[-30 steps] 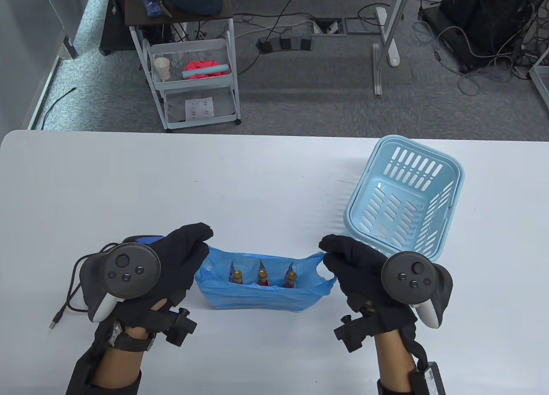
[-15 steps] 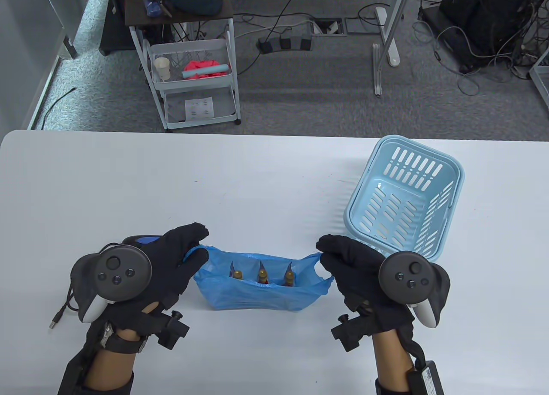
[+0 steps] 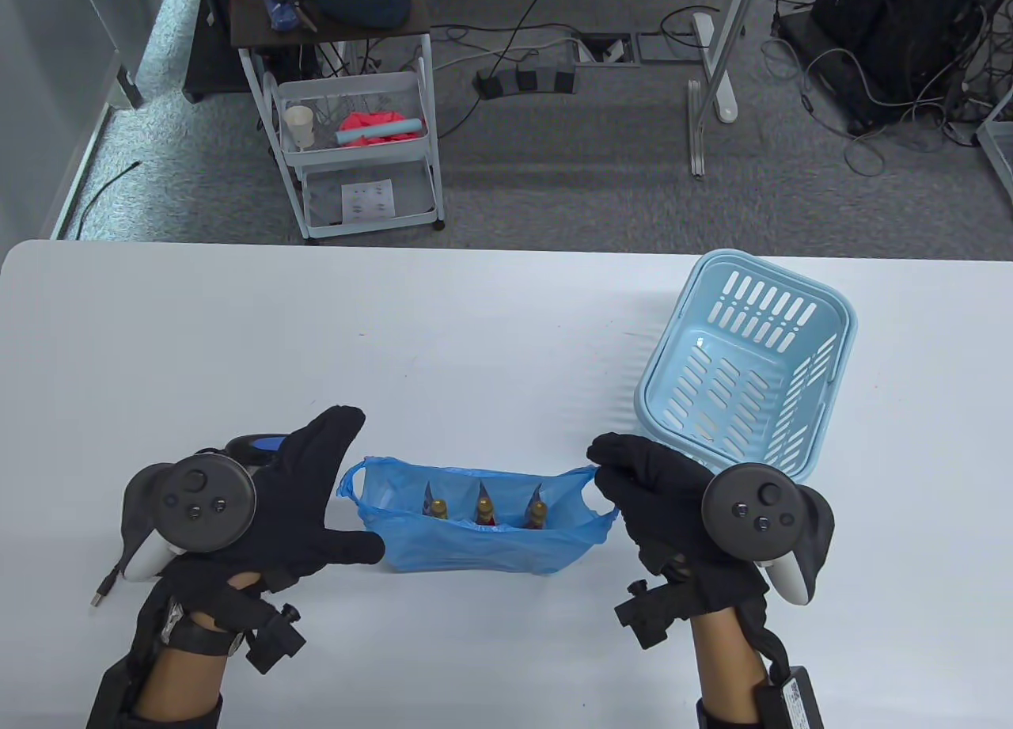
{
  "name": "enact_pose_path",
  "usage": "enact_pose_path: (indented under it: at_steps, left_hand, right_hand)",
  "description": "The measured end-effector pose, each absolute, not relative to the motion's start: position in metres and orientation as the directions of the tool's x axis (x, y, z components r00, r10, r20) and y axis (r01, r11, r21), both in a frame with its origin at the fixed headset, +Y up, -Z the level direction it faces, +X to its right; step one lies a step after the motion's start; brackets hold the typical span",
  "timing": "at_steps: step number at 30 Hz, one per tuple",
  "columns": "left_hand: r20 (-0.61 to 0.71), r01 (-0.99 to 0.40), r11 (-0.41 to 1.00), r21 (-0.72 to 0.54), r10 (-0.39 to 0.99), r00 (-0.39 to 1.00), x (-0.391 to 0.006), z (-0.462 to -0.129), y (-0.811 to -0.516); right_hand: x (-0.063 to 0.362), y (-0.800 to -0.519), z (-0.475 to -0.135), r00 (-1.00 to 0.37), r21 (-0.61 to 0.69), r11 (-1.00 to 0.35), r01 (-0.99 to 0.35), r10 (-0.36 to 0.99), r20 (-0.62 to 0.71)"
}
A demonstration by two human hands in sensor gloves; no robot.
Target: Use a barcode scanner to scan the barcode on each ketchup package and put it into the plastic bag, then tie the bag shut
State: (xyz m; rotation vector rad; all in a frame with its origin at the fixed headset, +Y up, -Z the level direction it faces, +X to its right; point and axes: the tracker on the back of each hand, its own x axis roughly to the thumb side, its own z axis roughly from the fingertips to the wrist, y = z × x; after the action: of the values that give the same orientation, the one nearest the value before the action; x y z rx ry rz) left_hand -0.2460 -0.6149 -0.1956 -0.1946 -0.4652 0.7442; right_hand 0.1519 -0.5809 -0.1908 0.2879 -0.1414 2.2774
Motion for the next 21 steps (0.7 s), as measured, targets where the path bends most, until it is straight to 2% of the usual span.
enact_pose_path:
  at_steps: [6, 14, 21]
  left_hand:
    - [0.283, -0.684, 0.654, -0.321, 0.756, 0.590, -0.236, -0.217, -0.641]
    - [0.292, -0.726, 0.655, -0.208, 0.750, 0.593, -0.222, -0.224, -0.641]
    - [0.295, -0.724, 0.660, -0.199, 0.745, 0.598, -0.219, -0.222, -0.639]
  right_hand:
    - [0.151, -0.581, -0.191, -0.641, 0.000, -0.663, -0.749, 0.724, 0.256]
    - [0.155, -0.580, -0.187, -0.641, 0.016, -0.673, -0.740, 0.712, 0.288]
    - [0.172, -0.586, -0.173, -0.617, 0.033, -0.668, -0.743, 0.704, 0.352]
